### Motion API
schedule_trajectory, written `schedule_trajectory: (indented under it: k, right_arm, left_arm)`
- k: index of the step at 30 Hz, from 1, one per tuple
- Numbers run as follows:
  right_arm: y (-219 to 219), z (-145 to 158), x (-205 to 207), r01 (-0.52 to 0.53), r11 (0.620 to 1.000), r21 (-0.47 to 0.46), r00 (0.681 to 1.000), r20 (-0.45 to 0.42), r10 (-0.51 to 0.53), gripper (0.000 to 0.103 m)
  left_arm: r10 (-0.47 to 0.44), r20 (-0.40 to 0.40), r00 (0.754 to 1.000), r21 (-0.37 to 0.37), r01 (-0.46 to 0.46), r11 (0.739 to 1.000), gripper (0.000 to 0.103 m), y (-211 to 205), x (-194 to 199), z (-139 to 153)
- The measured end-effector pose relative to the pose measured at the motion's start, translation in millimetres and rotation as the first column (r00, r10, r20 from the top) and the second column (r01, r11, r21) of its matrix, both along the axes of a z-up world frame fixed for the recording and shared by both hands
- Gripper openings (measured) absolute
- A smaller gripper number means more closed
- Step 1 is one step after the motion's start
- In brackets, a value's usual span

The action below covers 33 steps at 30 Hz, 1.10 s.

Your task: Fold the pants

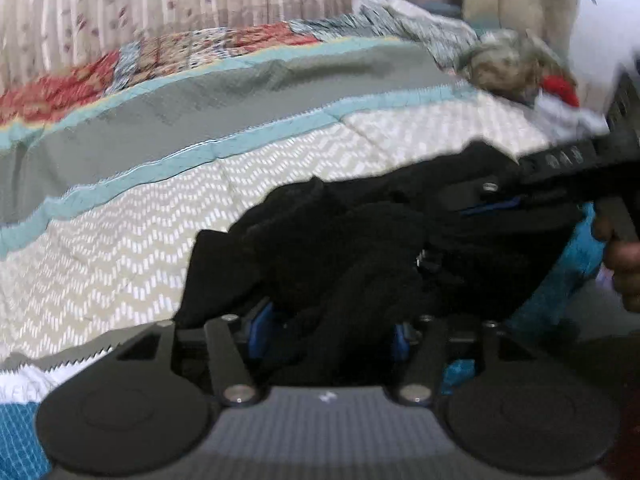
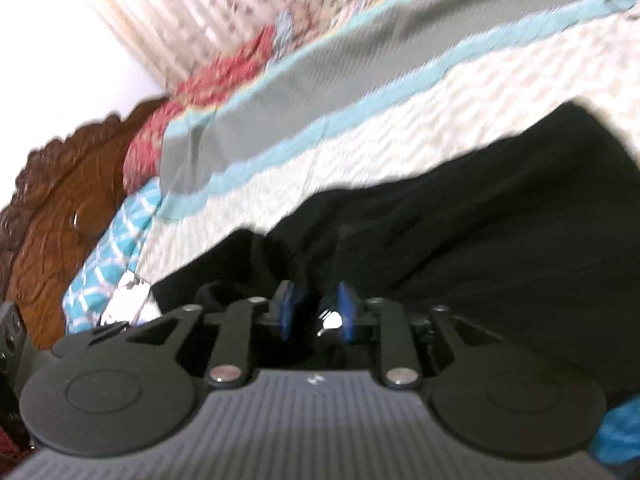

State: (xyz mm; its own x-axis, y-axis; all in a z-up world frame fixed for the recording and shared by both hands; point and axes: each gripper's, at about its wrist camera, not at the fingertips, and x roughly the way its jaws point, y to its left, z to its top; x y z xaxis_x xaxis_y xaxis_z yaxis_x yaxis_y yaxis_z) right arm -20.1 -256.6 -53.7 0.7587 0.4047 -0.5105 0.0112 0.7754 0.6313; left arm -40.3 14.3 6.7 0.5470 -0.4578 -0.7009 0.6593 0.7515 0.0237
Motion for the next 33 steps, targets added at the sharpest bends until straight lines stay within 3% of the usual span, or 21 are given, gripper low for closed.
schedule_trajectory:
  k: [3, 6, 7, 9, 14, 16, 19, 21, 23, 25, 27, 31, 33]
  right_arm:
    - [-24.3, 9.6, -12.7, 0.099, 0.995, -0.015, 0.994, 0.039, -0.099, 0.034]
    - [-38.1, 12.4, -14.6, 0.167, 0.986, 0.021, 0.985, 0.037, -0.168, 0.035]
    - [-36.2, 12.4, -9.3, 0.154, 0.987, 0.045, 0.987, 0.033, -0.156, 0.036]
    - [-23.7, 12.8, 3.5, 0.108, 0.990, 0.090, 0.994, 0.026, -0.110, 0.043]
    - [10.1, 12.3, 28.7, -0.022, 0.993, 0.113, 1.000, 0.004, 0.022, 0.070]
    - [25.6, 13.3, 42.8, -0.065, 0.995, 0.078, 0.998, -0.012, 0.066, 0.082]
    - [42.2, 15.3, 63.4, -0.137, 0.991, -0.001, 0.990, -0.026, 0.137, 0.087]
    - [56.2, 12.9, 82.7, -0.181, 0.978, -0.105, 0.983, -0.041, 0.177, 0.089]
    - [59.4, -2.9, 95.3, -0.233, 0.958, -0.166, 0.970, -0.118, 0.215, 0.086]
    - [60.3, -16.2, 102.2, -0.296, 0.947, -0.123, 0.945, -0.185, 0.271, 0.026]
    - [60.7, -5.9, 99.1, -0.305, 0.946, -0.107, 0.945, -0.153, 0.288, 0.023]
    - [46.3, 38.9, 76.8, -0.310, 0.949, -0.052, 0.937, 0.153, 0.314, 0.022]
    - [37.9, 36.4, 72.8, -0.272, 0.962, -0.032, 0.938, 0.217, 0.272, 0.023]
  left_arm:
    - [0.007, -0.044, 0.999, -0.172, -0.014, 0.985, 0.055, 27.0, 7.7, 24.7]
    - [0.036, -0.099, 0.994, -0.361, -0.070, 0.930, 0.060, 48.6, 22.4, 35.9]
    - [0.039, -0.128, 0.991, -0.386, -0.086, 0.919, 0.060, 45.9, 27.7, 34.6]
    - [0.013, -0.185, 0.983, -0.391, -0.086, 0.916, 0.060, 35.7, 36.6, 23.4]
    - [-0.088, -0.303, 0.949, -0.314, -0.012, 0.949, 0.061, -3.5, 27.6, -23.9]
    - [-0.110, -0.312, 0.944, -0.269, 0.023, 0.963, 0.061, -14.4, 20.7, -35.7]
    - [-0.139, -0.290, 0.947, -0.255, 0.064, 0.965, 0.061, -15.1, 10.3, -34.8]
    - [-0.129, -0.281, 0.951, -0.274, 0.049, 0.960, 0.061, -6.2, 11.1, -29.5]
    - [-0.097, -0.290, 0.952, -0.291, 0.009, 0.957, 0.061, 6.8, 15.1, -26.1]
    - [-0.064, -0.296, 0.953, -0.304, -0.031, 0.952, 0.061, 23.0, 17.1, -22.5]
    - [-0.042, -0.286, 0.957, -0.334, -0.058, 0.941, 0.061, 40.2, 17.6, -15.4]
    - [0.023, -0.270, 0.963, -0.429, -0.142, 0.892, 0.061, 78.2, 24.1, 3.0]
    - [0.063, -0.268, 0.961, -0.444, -0.182, 0.878, 0.061, 89.3, 29.6, 6.7]
